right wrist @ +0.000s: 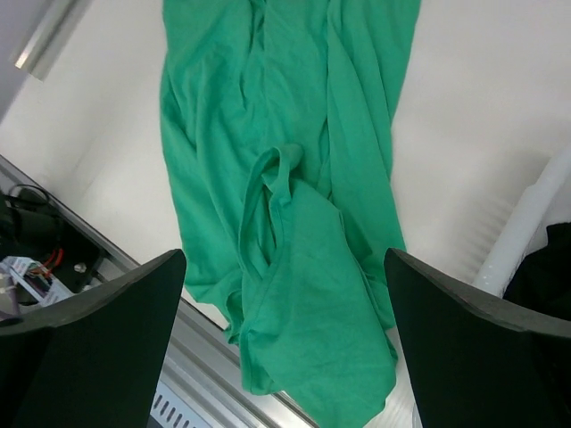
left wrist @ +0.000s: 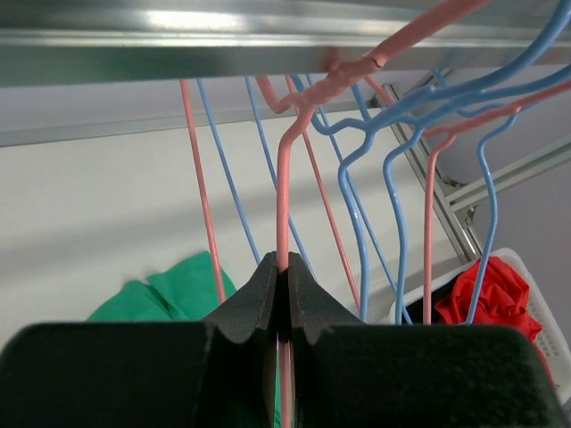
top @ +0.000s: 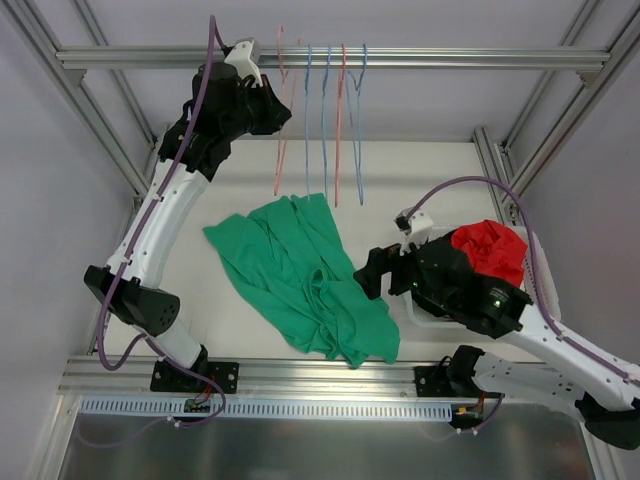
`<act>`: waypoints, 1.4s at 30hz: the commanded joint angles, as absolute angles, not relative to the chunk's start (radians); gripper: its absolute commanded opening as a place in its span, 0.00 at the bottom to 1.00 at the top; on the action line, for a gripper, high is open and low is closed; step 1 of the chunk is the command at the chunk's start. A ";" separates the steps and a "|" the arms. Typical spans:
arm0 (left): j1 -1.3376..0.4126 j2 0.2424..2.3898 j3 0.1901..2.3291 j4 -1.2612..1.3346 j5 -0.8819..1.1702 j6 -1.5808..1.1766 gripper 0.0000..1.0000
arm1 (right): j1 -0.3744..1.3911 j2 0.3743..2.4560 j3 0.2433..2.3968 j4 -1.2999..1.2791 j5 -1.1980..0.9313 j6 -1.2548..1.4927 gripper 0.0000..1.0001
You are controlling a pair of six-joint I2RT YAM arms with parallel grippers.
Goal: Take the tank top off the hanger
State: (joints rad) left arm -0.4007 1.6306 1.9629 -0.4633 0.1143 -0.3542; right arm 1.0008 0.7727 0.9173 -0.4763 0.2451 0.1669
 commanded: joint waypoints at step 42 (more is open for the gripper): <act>-0.408 0.428 1.006 -0.558 -0.130 -0.221 0.99 | 1.114 1.000 0.824 -0.210 0.391 0.048 0.00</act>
State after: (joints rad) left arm -0.4004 0.5003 1.0382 -0.5465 -0.1364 -0.2813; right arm 1.1187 1.1885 0.7734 -0.1253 0.2836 0.0891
